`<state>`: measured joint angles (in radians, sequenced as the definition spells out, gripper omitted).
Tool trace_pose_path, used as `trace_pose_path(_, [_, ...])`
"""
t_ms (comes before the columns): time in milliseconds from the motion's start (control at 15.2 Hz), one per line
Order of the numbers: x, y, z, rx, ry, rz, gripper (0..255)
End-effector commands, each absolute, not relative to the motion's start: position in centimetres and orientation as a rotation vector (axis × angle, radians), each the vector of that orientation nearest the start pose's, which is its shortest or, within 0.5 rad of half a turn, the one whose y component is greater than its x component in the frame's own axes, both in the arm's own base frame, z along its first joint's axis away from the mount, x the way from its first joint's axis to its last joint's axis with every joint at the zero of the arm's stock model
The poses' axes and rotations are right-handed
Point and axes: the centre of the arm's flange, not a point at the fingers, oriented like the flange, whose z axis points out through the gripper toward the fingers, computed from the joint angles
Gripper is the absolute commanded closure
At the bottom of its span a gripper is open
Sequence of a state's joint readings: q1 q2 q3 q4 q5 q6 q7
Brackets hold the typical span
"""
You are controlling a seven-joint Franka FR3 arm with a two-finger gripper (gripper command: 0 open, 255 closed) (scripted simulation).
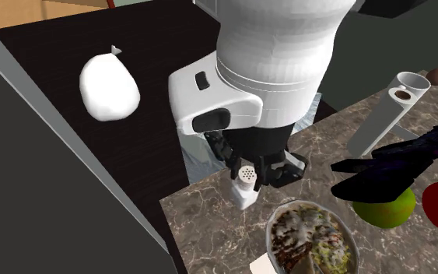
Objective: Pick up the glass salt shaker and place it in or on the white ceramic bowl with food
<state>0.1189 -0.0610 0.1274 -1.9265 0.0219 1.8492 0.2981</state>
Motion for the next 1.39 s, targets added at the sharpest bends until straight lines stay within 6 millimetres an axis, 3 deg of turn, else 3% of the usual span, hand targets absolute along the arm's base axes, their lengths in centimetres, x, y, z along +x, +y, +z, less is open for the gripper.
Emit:
trace_pose_path(0, [52.5, 13.5, 52.2, -3.132, 0.091, 0.031, 255])
trace_pose_path(792, [51.3, 29.1, 56.7, -3.132, 0.091, 0.031, 255])
trace_pose_path(1320, [51.3, 29.1, 52.5, -3.132, 0.091, 0.031, 255])
